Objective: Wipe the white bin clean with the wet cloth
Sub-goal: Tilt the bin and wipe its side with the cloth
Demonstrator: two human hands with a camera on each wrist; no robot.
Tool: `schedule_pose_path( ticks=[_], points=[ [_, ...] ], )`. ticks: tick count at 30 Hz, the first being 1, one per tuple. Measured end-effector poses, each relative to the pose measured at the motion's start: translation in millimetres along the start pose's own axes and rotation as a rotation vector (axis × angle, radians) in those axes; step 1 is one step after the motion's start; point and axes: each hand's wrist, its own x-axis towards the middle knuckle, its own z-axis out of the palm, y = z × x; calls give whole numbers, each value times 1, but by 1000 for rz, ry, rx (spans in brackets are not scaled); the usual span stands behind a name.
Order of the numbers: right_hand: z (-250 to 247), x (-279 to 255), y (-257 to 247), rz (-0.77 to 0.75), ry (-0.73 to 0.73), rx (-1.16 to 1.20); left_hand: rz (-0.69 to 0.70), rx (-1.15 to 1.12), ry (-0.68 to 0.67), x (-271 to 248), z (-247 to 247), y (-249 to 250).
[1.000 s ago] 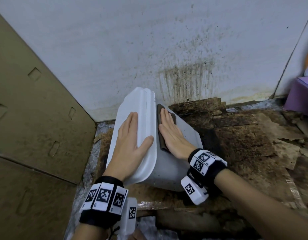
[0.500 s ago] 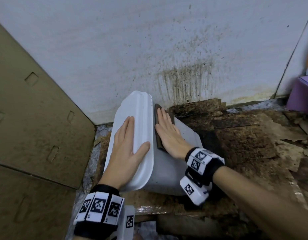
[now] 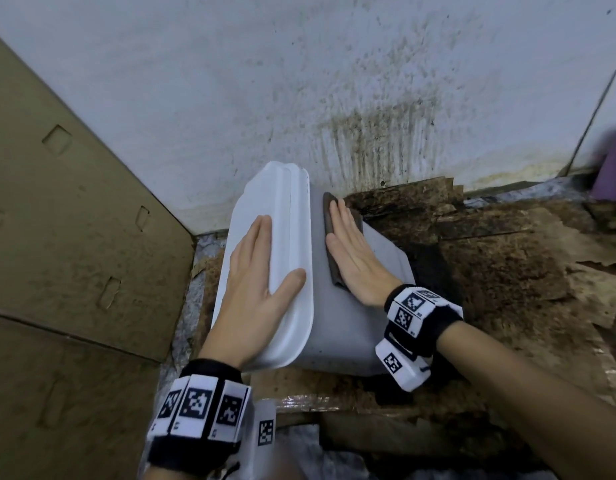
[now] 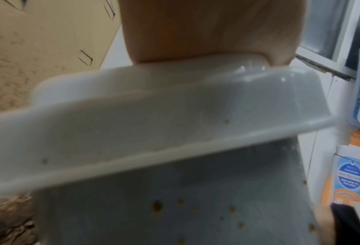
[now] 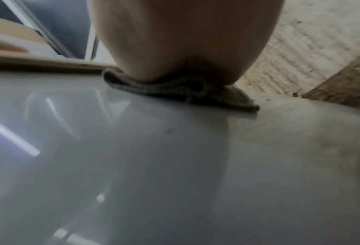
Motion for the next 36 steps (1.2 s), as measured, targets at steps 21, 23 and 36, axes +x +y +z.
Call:
schedule_pose_path(
  ticks=[21, 23, 36],
  points=[
    [-19, -36, 89, 550, -105, 95, -20, -53, 21, 0, -5, -15],
    [-18, -33, 90, 571, -103, 98, -26, -49, 24, 0, -6, -15],
    [12, -50, 0, 339, -107, 54, -64, -65, 29, 0, -8, -15]
  ],
)
